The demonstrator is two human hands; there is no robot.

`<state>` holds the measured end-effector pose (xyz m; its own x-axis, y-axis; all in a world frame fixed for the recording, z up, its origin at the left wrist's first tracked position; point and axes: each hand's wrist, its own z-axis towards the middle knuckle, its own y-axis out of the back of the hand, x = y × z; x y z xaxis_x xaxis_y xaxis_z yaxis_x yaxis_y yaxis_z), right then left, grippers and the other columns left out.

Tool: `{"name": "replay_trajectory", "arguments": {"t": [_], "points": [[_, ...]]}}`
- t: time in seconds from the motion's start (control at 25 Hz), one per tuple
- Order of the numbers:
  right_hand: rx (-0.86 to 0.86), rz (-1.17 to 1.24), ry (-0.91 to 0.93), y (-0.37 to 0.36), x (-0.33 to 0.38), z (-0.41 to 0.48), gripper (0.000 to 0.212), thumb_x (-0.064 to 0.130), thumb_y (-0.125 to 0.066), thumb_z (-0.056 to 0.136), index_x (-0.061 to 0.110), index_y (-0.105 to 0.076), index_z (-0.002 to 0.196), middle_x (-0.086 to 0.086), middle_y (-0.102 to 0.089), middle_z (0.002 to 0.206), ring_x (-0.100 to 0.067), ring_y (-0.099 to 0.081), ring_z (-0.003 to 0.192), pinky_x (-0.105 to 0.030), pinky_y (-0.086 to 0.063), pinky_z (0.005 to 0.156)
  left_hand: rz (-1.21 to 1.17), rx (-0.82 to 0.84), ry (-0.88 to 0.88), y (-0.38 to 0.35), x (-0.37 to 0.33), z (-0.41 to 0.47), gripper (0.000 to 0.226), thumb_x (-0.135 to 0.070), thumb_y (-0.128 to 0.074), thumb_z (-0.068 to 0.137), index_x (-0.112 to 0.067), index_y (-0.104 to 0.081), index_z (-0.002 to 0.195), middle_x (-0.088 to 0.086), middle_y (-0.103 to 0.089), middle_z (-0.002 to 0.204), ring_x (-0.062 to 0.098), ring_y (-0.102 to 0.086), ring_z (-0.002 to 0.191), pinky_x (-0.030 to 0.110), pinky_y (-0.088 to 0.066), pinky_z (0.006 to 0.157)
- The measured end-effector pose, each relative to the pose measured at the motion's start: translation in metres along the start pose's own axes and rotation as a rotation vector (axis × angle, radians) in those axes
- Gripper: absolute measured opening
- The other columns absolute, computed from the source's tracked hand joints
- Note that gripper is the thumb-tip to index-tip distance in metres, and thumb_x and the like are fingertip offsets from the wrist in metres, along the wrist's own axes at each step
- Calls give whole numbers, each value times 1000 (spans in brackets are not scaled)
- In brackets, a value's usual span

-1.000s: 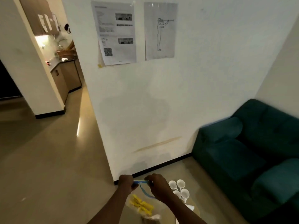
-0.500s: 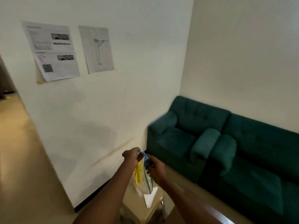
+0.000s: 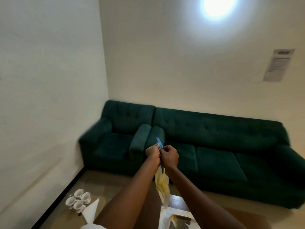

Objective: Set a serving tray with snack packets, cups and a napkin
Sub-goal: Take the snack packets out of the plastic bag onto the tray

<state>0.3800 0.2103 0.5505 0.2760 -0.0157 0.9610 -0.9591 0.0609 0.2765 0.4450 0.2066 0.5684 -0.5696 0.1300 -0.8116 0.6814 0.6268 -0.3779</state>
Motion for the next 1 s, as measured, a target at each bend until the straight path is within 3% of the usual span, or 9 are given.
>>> {"name": "replay_trajectory", "arguments": {"t": [0.16, 0.24, 0.32, 0.4, 0.6, 0.8, 1.0], "points": [[-90, 10, -28, 97, -27, 55, 16, 18, -66, 94, 3, -70, 88, -15, -73, 86, -31, -71, 83, -49, -59, 75, 388, 38, -65, -100, 54, -13, 31, -31, -65, 98, -2, -73, 94, 13, -72, 89, 28, -72, 86, 37, -58, 79], [-114, -3, -19, 141, -40, 80, 17, 19, -64, 96, 5, -71, 88, -13, -74, 85, -31, -72, 84, -51, -60, 76, 492, 112, -127, -142, 78, -17, 39, -41, -62, 99, -5, -75, 91, 9, -72, 84, 24, -70, 80, 33, -54, 69], [-131, -15, 6, 177, -52, 104, 20, 20, -63, 98, 5, -72, 89, -13, -74, 84, -31, -73, 83, -51, -60, 75, 587, 153, -213, -176, 98, -20, 43, -46, -62, 98, -13, -68, 70, 1, -64, 66, 15, -61, 62, 27, -44, 56], [-133, -14, 8, 199, -60, 123, 18, 16, -62, 100, 4, -75, 93, -13, -75, 87, -30, -74, 85, -51, -62, 77, 680, 143, -267, -199, 108, -22, 45, -43, -62, 98, -16, -61, 62, -1, -59, 61, 13, -55, 56, 27, -40, 54], [-68, -11, -25, 218, -69, 147, 12, 11, -70, 95, 2, -79, 96, -13, -78, 91, -27, -76, 89, -47, -64, 82, 959, 122, -363, -216, 108, -7, 36, -24, -55, 104, 0, -76, 85, 15, -72, 84, 29, -68, 80, 35, -45, 67], [-145, -36, -92, 239, -64, 164, 13, 12, -75, 90, 2, -80, 96, -14, -78, 94, -29, -76, 92, -46, -64, 85, 1108, 65, -450, -199, 80, 16, 34, -23, -65, 99, -6, -64, 69, 12, -58, 70, 22, -54, 66, 32, -40, 63], [-189, -54, -140, 256, -60, 174, 16, 11, -73, 91, 2, -80, 102, -16, -77, 98, -32, -76, 95, -53, -63, 87, 1131, 12, -482, -179, 54, 26, 43, -20, -67, 98, -10, -54, 59, 11, -56, 66, 25, -59, 62, 34, -47, 61]]}}
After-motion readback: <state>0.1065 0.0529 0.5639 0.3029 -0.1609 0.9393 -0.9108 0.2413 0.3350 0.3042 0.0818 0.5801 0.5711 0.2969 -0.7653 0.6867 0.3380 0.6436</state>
